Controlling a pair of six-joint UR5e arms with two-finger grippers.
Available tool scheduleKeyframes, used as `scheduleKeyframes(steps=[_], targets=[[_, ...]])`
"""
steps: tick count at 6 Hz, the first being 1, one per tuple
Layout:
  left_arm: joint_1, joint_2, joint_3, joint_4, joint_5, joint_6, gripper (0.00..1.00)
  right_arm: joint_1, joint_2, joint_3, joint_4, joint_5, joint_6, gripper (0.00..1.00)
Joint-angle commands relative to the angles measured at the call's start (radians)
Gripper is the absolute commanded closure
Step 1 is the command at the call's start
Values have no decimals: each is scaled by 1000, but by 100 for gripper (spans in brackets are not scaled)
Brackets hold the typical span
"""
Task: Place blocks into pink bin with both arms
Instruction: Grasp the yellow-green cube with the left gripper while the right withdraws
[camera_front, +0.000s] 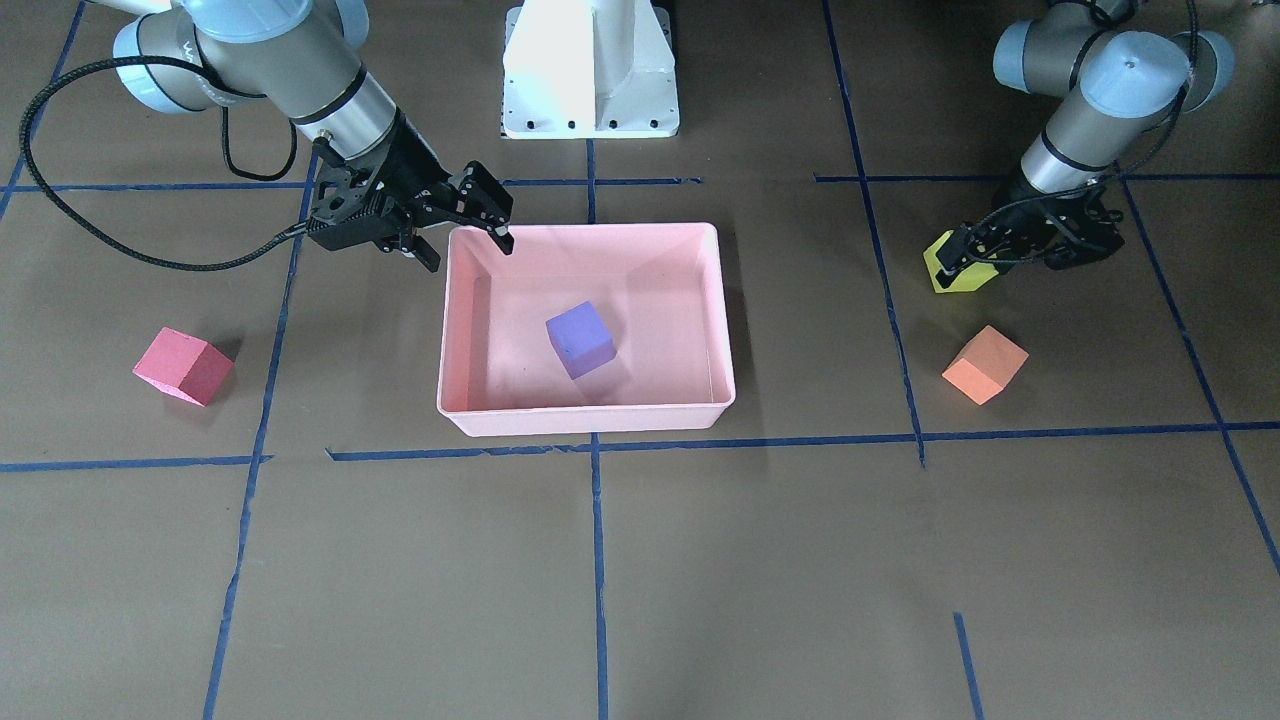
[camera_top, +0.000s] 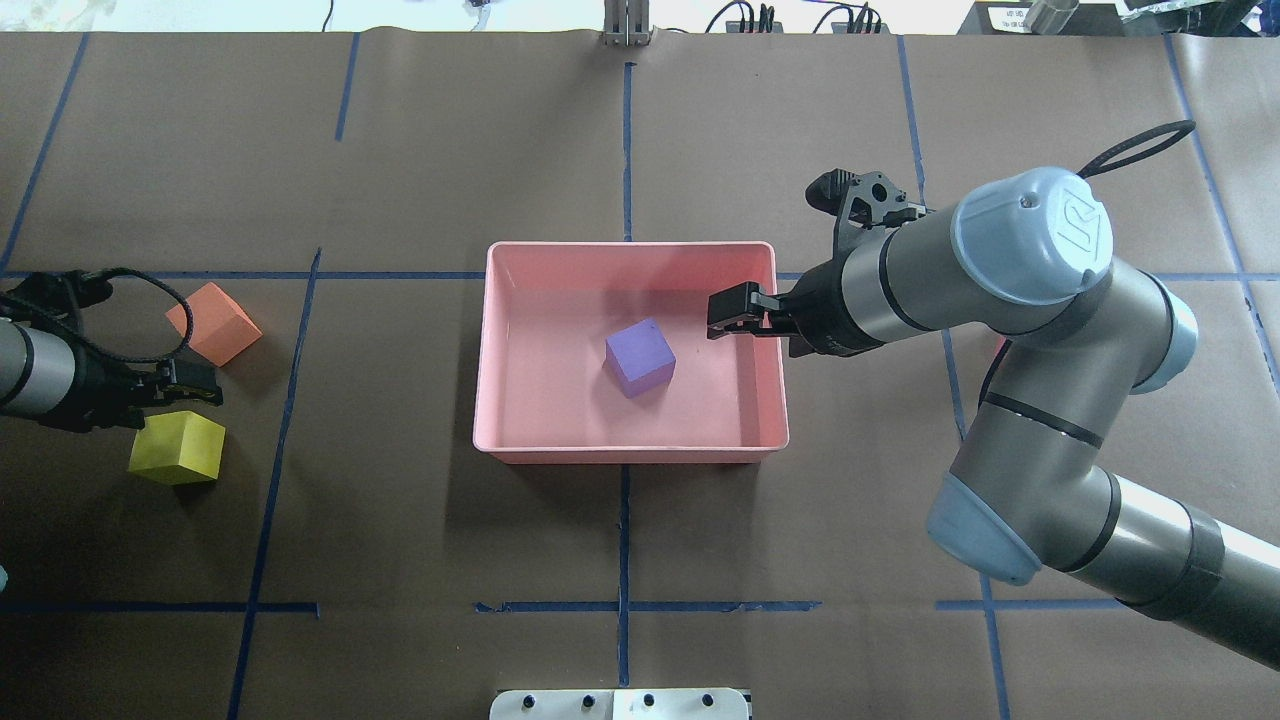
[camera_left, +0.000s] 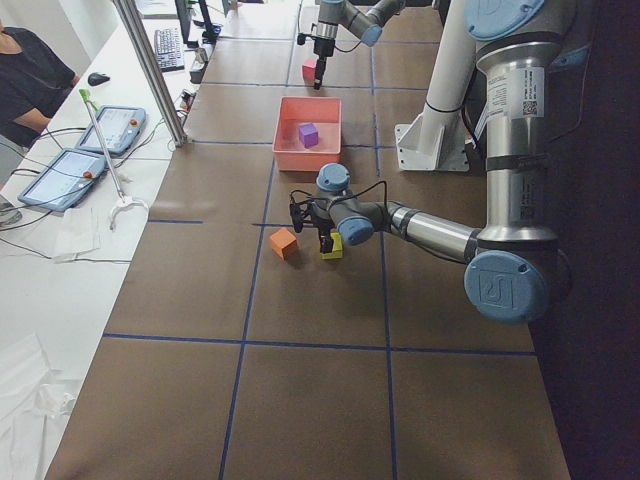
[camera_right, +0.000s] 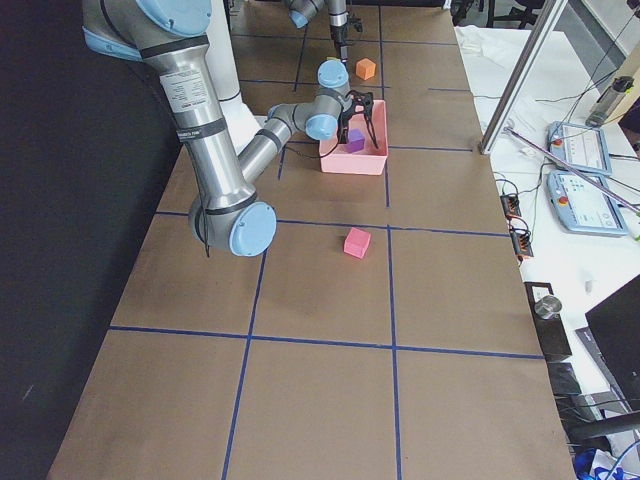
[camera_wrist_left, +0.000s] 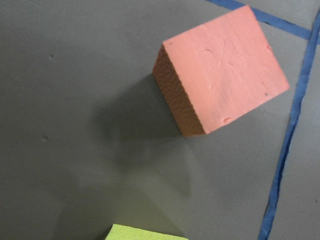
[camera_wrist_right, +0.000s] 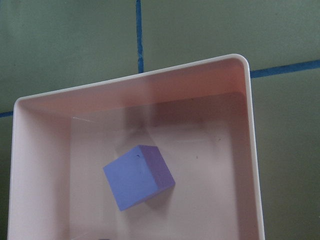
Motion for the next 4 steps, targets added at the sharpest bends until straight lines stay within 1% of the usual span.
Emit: scheduleKeyframes(steps=[1, 2, 3, 4], targets=[[-7, 22, -16, 2, 1, 18, 0, -2, 0, 0, 0, -2, 1, 0], [-4, 28, -29, 2, 1, 19, 0, -2, -2, -1, 0, -4, 1, 0], [8, 36, -22, 2, 1, 19, 0, -4, -2, -1, 0, -4, 3, 0], [49, 38, -17, 2, 1, 18, 0, -2, -3, -4, 0, -4, 3, 0]])
